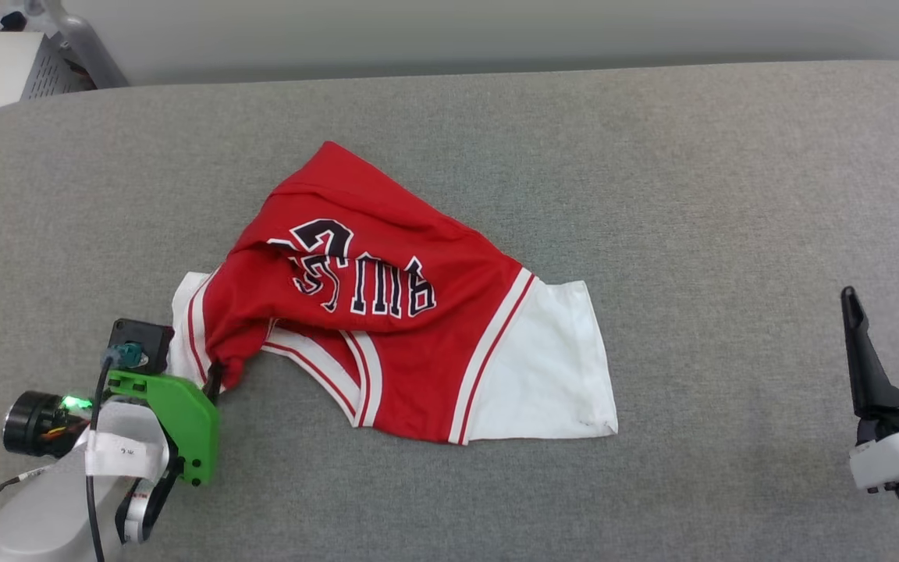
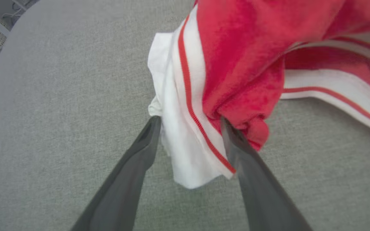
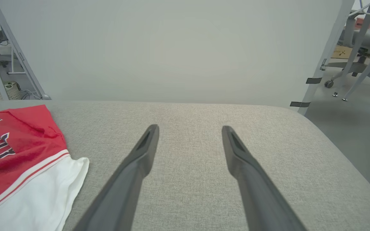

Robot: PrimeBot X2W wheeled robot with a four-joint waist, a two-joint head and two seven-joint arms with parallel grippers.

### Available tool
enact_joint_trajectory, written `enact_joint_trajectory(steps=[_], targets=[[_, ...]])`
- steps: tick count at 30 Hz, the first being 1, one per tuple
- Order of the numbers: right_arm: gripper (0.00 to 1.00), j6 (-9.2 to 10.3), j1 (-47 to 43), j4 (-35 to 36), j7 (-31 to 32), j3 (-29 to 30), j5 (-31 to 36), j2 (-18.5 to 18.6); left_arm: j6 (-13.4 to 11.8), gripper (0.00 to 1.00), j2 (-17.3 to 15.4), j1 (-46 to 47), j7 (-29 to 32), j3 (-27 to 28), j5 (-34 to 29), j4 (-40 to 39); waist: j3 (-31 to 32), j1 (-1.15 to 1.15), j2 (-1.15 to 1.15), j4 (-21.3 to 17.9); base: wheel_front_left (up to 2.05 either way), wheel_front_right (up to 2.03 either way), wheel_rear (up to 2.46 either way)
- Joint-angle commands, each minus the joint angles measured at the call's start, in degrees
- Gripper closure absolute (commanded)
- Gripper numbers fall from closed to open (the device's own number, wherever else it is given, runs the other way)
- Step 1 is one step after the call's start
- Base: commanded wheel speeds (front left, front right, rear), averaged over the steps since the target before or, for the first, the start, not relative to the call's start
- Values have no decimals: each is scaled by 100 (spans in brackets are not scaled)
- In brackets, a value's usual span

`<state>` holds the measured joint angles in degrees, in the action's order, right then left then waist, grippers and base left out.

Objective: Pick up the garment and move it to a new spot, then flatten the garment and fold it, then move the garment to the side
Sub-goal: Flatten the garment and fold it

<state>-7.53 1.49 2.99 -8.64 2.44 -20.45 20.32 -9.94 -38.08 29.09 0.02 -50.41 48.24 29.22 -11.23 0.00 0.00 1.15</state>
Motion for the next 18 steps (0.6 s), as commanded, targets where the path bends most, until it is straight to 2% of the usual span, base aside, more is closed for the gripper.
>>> enact_joint_trajectory(steps=[1,5,10,13,15,18], targets=[[0,4,99,90,107,-117,-51,60,-133,0,46,-48,-232,71,-99,-64,157,0,0,110,0,0,0],[0,4,335,417,485,-591,-114,346,-703,0,32,-213,-1112,349,-304,-596,318,0,0,248,0,0,0],[0,4,924,731,1105,-1330,-221,703,-1403,0,-50,-614,-1464,709,-637,-1356,386,0,0,339,0,0,0],[0,4,1337,685,1835,-1881,-429,870,-1811,0,-14,-902,-1495,1090,-974,-1940,391,0,0,364,0,0,0],[0,4,1631,540,2637,-2355,-626,1005,-2144,0,82,-1220,-1498,1456,-1364,-2384,392,0,0,380,0,0,0],[0,4,2002,356,3603,-2901,-1025,1111,-2361,0,302,-1696,-1499,1927,-1728,-2811,376,0,0,395,0,0,0]])
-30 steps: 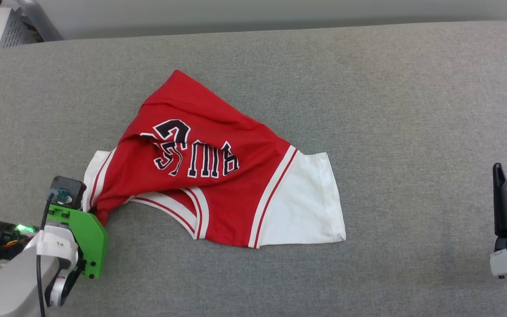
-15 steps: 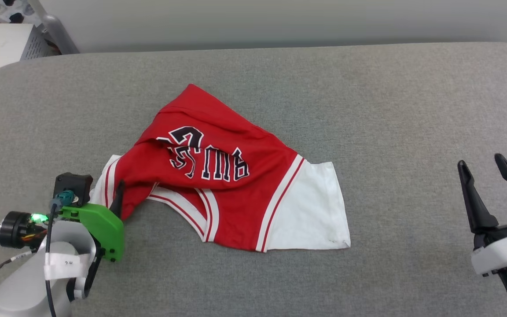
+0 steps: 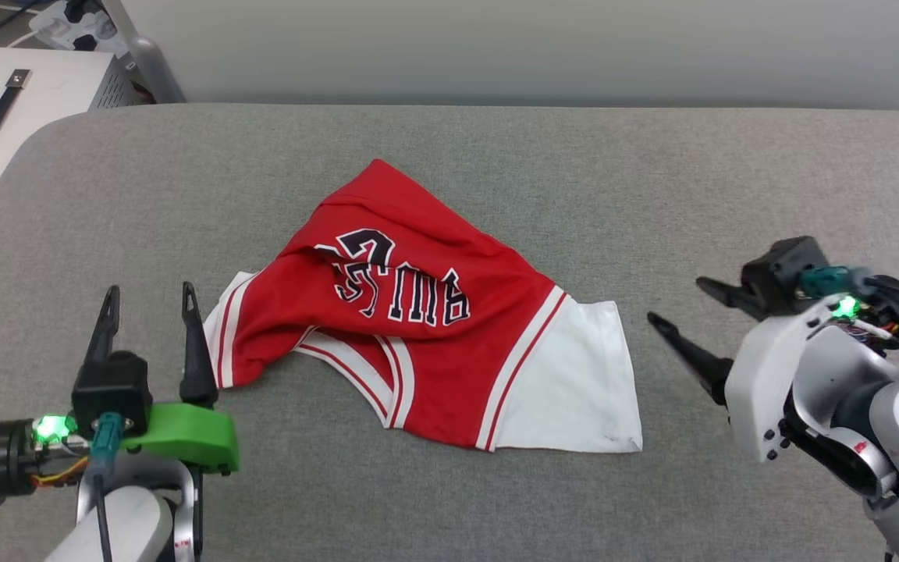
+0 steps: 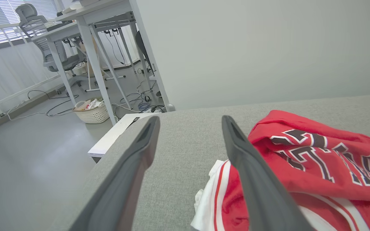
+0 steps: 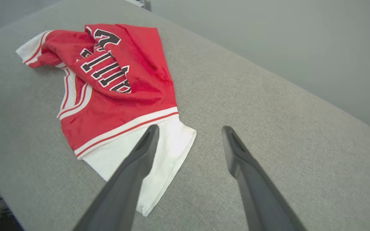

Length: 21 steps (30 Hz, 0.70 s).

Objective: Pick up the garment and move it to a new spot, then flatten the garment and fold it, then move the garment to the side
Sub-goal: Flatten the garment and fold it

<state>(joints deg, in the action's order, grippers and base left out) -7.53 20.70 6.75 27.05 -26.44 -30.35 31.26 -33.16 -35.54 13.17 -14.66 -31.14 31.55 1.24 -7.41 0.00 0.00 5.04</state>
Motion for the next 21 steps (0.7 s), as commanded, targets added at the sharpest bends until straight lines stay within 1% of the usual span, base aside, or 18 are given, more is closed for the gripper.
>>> enact_joint_trajectory(steps=[1,4,7,11,14,17,21], targets=[[0,4,218,-103,365,-195,-141,76,-63,0,146,-283,-32,151,-182,-126,-16,0,0,19,0,0,0],[0,4,508,-394,1036,-526,-405,122,-19,0,413,-664,-32,512,-446,-330,-56,0,0,56,0,0,0],[0,4,730,-779,1638,-819,-671,109,130,0,669,-885,-33,812,-695,-413,-144,0,0,133,0,0,0],[0,4,970,-1296,2087,-1111,-872,-68,373,0,994,-967,-33,1096,-1009,-402,-288,0,0,257,0,0,0],[0,4,1104,-1691,2180,-1301,-887,-263,535,0,1221,-955,-33,1274,-1207,-385,-407,0,0,355,0,0,0],[0,4,1217,-2091,2141,-1538,-756,-431,731,0,1448,-927,-33,1449,-1388,-340,-525,0,0,465,0,0,0],[0,4,1189,-2624,2136,-1909,-634,-516,969,0,1717,-913,-33,1664,-1589,-271,-643,0,0,572,0,0,0]])
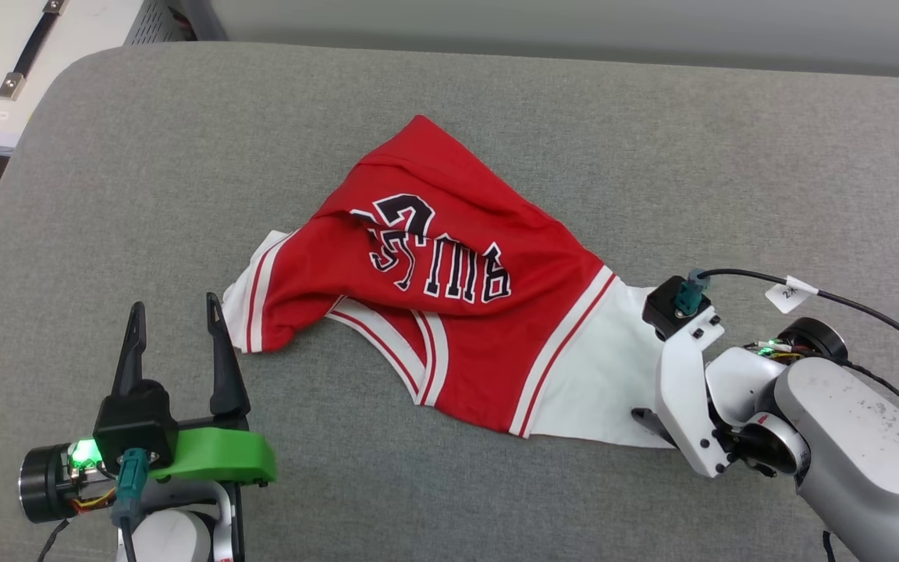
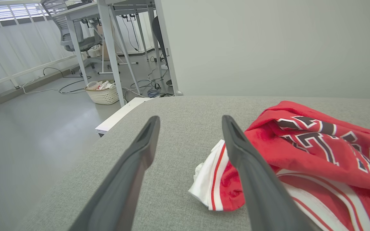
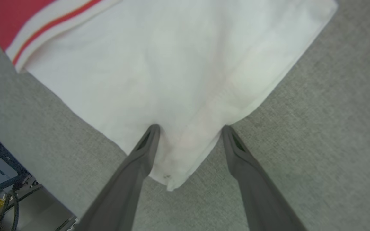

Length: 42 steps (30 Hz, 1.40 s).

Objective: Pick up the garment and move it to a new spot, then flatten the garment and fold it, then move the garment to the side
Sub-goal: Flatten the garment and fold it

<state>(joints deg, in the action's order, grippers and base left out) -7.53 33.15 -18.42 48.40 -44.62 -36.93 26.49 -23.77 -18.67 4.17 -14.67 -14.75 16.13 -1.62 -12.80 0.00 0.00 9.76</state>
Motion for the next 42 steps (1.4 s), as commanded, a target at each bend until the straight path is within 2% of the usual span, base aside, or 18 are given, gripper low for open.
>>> enact_joint_trajectory(steps=[1,6,7,8,16,21,27,31,34,38,42], targets=[[0,4,-76,-199,7,-185,37,-36,74,0,85,-21,-32,71,-92,30,-119,0,0,115,0,0,0],[0,4,-103,-407,-51,-646,-33,73,314,0,344,-64,-32,321,-315,85,-176,0,0,143,0,0,0],[46,4,-82,-402,-103,-690,-63,87,350,0,380,-74,-32,367,-349,97,-177,0,0,135,0,0,0],[100,4,-46,-387,-194,-727,-109,94,389,0,421,-91,-32,426,-387,113,-166,0,0,112,0,0,0],[100,4,346,52,-1278,-714,-346,203,710,0,670,-238,-32,717,-603,287,136,0,0,-74,0,0,0],[100,4,335,599,-1889,-189,-534,614,863,0,750,-368,-32,845,-730,329,370,0,0,-183,0,0,0],[100,4,-209,1001,-1970,715,-747,1280,977,0,821,-527,-32,989,-843,295,478,0,0,-320,0,0,0],[100,4,-781,914,-1935,1388,-841,1569,1068,0,871,-563,-32,1069,-879,302,469,0,0,-377,0,0,0],[100,4,-1186,703,-1916,1801,-839,1649,1143,0,903,-559,-32,1112,-901,332,441,0,0,-406,0,0,0],[100,4,-1572,255,-1985,2329,-783,1560,1275,0,917,-518,-32,1144,-938,383,407,0,0,-441,0,0,0],[100,4,-1782,71,-2125,2586,-675,1398,1568,0,822,-341,-33,1134,-938,519,416,0,0,-441,0,0,0]])
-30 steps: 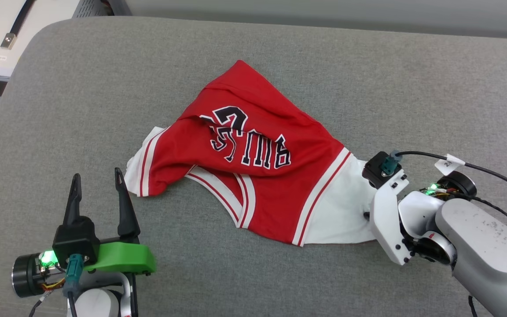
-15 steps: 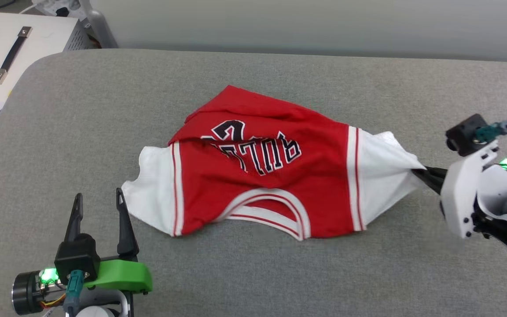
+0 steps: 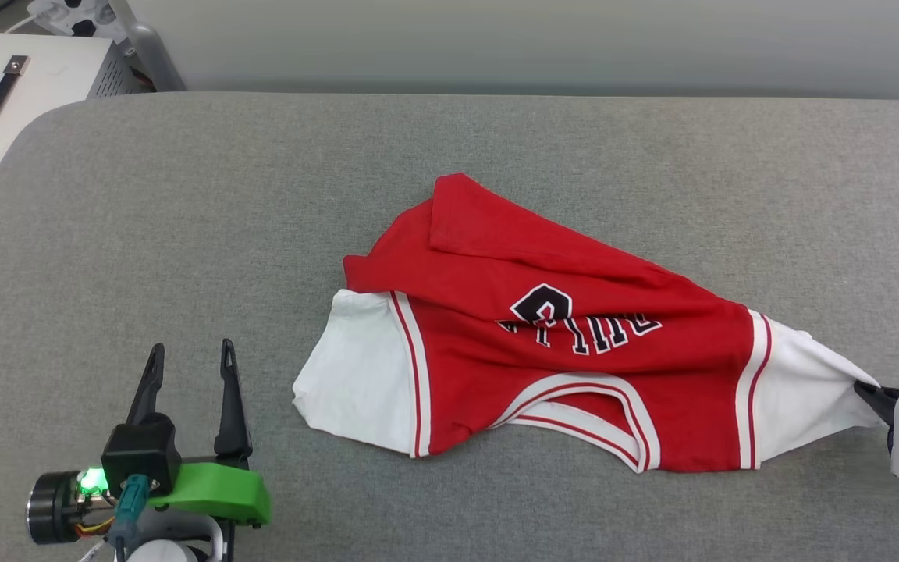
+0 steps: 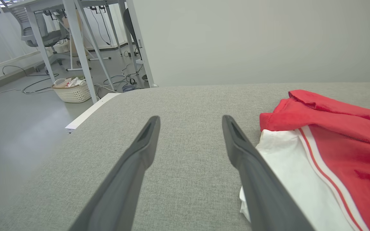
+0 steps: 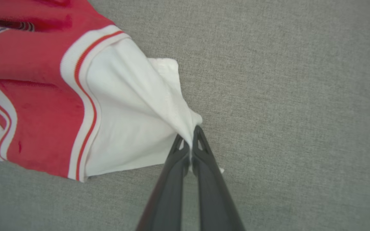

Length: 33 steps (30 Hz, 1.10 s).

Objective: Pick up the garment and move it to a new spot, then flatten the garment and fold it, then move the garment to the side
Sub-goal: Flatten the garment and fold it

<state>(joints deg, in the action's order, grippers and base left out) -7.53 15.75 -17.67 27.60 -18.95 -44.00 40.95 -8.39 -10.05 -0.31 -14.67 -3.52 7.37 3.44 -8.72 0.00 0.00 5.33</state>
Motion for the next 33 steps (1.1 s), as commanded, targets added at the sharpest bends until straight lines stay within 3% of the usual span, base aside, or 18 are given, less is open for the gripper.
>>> enact_joint_trajectory(steps=[1,6,8,12,16,22,27,33], targets=[[100,4,-81,5,-73,67,34,-104,128,0,-97,175,-33,12,-60,56,29,0,0,2,0,0,0],[100,4,-188,120,-111,191,103,-260,810,0,-480,615,131,-129,87,295,125,0,0,-8,0,0,0],[100,4,-217,182,-114,217,149,-294,1216,0,-716,903,795,-264,259,432,145,0,0,2,0,0,0],[100,4,-223,317,-123,237,208,-372,1534,0,-1105,1456,2297,-547,941,419,123,0,0,-21,0,0,0],[100,4,-200,406,-137,236,269,-454,1582,0,-1610,1839,4010,-1183,1838,205,71,0,0,-75,0,0,0],[100,4,-106,465,-160,187,338,-542,1586,0,-2145,2305,5621,-2028,3172,94,-72,0,0,-190,0,0,0],[100,4,104,502,-170,42,366,-606,1586,0,-2459,2584,6046,-2652,3415,415,-246,0,0,-376,0,0,0],[100,4,391,487,-225,-157,374,-620,1587,0,-2596,2779,5815,-3191,3539,1043,-521,0,0,-593,0,0,0]])
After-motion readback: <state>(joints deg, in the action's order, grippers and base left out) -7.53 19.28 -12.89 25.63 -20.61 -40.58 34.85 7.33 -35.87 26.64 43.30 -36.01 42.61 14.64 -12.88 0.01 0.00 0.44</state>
